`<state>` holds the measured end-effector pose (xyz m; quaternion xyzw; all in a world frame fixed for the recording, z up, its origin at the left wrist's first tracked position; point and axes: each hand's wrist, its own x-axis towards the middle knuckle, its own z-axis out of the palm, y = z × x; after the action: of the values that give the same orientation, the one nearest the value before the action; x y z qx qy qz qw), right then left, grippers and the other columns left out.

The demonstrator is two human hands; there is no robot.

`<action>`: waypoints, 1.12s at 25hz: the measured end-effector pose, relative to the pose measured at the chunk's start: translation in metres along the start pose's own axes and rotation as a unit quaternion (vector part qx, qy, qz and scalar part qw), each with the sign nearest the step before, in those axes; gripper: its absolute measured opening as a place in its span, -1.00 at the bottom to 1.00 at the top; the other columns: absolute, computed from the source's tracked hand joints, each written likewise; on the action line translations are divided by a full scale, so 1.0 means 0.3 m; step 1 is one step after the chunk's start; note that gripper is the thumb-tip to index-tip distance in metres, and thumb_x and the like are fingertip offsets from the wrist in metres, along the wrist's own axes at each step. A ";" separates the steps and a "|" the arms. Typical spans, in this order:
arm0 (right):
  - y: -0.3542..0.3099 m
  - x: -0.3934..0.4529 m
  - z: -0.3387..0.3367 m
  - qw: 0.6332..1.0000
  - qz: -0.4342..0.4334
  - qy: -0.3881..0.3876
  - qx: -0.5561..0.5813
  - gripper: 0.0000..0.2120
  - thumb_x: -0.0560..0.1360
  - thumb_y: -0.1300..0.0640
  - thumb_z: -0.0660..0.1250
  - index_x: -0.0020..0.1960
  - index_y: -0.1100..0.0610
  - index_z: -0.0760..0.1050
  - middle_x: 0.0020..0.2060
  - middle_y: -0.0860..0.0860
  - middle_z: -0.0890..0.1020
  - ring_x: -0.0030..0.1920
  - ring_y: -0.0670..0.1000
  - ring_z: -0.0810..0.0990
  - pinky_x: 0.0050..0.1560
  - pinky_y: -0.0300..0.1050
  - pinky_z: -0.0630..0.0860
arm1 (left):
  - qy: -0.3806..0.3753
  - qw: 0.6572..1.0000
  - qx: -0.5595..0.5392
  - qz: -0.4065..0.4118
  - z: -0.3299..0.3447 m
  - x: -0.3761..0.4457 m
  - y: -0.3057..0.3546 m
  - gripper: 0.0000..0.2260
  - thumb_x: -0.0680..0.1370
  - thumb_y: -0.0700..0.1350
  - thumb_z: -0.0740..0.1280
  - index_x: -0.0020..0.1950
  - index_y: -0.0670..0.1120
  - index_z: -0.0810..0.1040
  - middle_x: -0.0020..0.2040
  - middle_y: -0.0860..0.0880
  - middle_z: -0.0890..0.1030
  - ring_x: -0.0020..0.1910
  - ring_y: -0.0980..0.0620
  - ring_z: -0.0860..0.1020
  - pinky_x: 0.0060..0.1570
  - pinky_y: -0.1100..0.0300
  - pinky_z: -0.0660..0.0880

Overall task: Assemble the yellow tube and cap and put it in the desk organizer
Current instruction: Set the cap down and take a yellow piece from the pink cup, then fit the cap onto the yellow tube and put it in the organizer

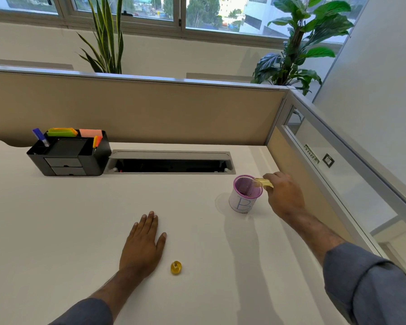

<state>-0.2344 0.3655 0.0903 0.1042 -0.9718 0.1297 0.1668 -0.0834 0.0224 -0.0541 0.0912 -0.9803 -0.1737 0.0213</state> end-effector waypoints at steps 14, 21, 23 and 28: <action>-0.050 -0.136 -0.015 0.614 0.386 -0.107 0.680 -0.88 0.51 0.04 0.37 -0.03 0.01 0.67 -0.09 -0.01 0.55 -0.19 0.04 0.37 -0.28 -0.09 0.33 | 0.005 0.978 -0.205 -0.045 -0.043 -0.045 0.046 -0.50 0.60 0.16 0.20 0.50 -0.02 0.33 0.56 0.02 0.30 0.57 0.05 0.14 0.53 0.10 0.05; -0.102 -0.185 -0.051 0.609 0.343 -0.126 0.704 -0.88 0.47 0.01 0.39 -0.06 -0.03 0.69 -0.14 -0.04 0.62 -0.21 0.04 0.43 -0.34 -0.12 0.32 | -0.052 0.991 -0.075 0.095 -0.034 -0.171 0.128 -0.16 0.23 0.55 0.24 0.42 0.18 0.36 0.33 0.17 0.37 0.37 0.10 0.31 0.31 0.15 0.17; -0.118 -0.202 -0.060 0.618 0.329 -0.135 0.701 -0.78 0.37 -0.03 0.43 0.00 -0.03 0.67 -0.09 -0.03 0.61 -0.19 0.04 0.44 -0.34 -0.12 0.32 | -0.059 0.994 -0.049 0.081 -0.016 -0.194 0.132 -0.18 0.23 0.52 0.26 0.42 0.21 0.31 0.29 0.16 0.36 0.30 0.09 0.33 0.22 0.15 0.18; -0.169 -0.249 -0.062 0.627 0.317 -0.144 0.697 -0.75 0.48 0.02 0.37 0.15 0.00 0.60 0.07 0.04 0.61 -0.05 0.08 0.49 -0.25 -0.07 0.32 | -0.011 0.990 -0.130 0.046 -0.027 -0.211 0.116 -0.64 0.44 0.17 0.40 0.21 0.14 0.52 -0.02 0.20 0.44 0.05 0.09 0.48 0.03 0.17 0.27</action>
<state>-0.1476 0.3349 0.0919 -0.1076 -0.5762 0.7963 -0.1492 -0.0265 0.0637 -0.0352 0.0404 -0.9529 -0.2992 0.0301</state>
